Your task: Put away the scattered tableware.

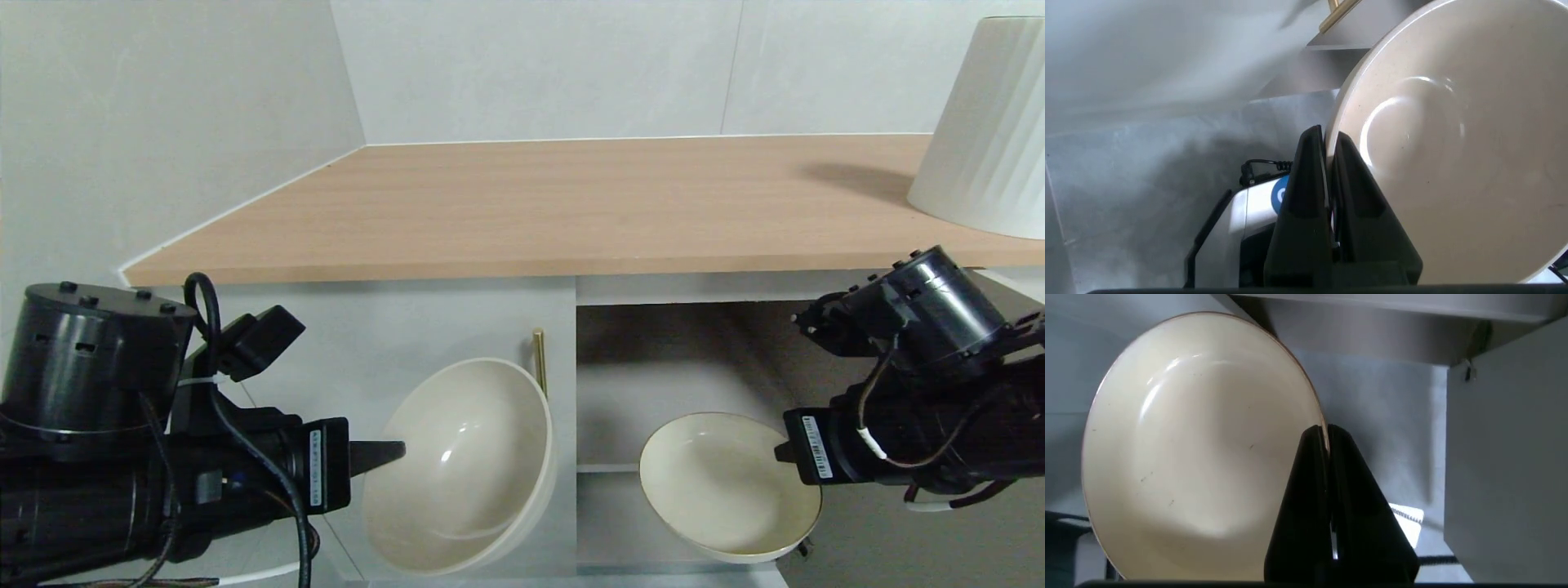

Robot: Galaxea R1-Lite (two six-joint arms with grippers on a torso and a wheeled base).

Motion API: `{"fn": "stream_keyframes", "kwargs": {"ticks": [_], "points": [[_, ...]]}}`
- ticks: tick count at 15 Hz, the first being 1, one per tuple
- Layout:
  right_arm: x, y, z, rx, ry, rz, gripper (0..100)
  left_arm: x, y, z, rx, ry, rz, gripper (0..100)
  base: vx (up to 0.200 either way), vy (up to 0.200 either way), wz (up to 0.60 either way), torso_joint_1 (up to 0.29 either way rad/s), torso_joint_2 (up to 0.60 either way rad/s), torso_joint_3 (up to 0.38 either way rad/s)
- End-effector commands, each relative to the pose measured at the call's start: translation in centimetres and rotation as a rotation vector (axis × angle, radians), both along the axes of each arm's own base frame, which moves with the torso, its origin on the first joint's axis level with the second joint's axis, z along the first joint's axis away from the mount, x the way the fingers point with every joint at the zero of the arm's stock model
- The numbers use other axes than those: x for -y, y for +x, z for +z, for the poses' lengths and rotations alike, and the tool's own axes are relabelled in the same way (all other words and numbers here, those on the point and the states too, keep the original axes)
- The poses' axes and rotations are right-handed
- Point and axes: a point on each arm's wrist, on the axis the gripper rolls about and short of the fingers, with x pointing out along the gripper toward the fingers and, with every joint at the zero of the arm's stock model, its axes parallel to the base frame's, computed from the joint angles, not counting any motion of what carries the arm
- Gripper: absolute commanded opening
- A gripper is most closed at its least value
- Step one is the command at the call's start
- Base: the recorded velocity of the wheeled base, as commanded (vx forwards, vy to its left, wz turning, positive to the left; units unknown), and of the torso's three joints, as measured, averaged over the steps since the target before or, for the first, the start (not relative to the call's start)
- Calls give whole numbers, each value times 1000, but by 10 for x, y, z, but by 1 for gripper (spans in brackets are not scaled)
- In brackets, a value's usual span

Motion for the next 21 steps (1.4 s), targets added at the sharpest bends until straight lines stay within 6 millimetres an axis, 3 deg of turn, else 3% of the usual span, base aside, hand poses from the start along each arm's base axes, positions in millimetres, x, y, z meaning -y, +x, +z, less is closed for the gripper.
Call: {"fn": "stream_keyframes", "kwargs": {"ticks": [1, 3, 6, 8, 11, 21], "points": [[-6, 22, -32, -96, -62, -27, 0, 1, 0, -1, -6, 3, -4, 0, 0, 0, 0, 0, 0, 0], [-11, 37, -51, -129, -79, -43, 0, 2, 1, -2, -10, 5, -7, 0, 0, 0, 0, 0, 0, 0], [-22, 60, -98, -165, -102, -54, 0, 2, 1, -2, -9, 6, -6, 0, 0, 0, 0, 0, 0, 0], [-22, 72, -115, -168, -98, -79, 0, 2, 1, -2, -10, 5, -7, 0, 0, 0, 0, 0, 0, 0], [-9, 112, -155, -108, -48, -181, 0, 2, 1, -2, -10, 5, -7, 0, 0, 0, 0, 0, 0, 0], [2, 158, -190, 169, 56, -363, 0, 4, 4, -6, -28, 14, -5, 0, 0, 0, 0, 0, 0, 0]]}}
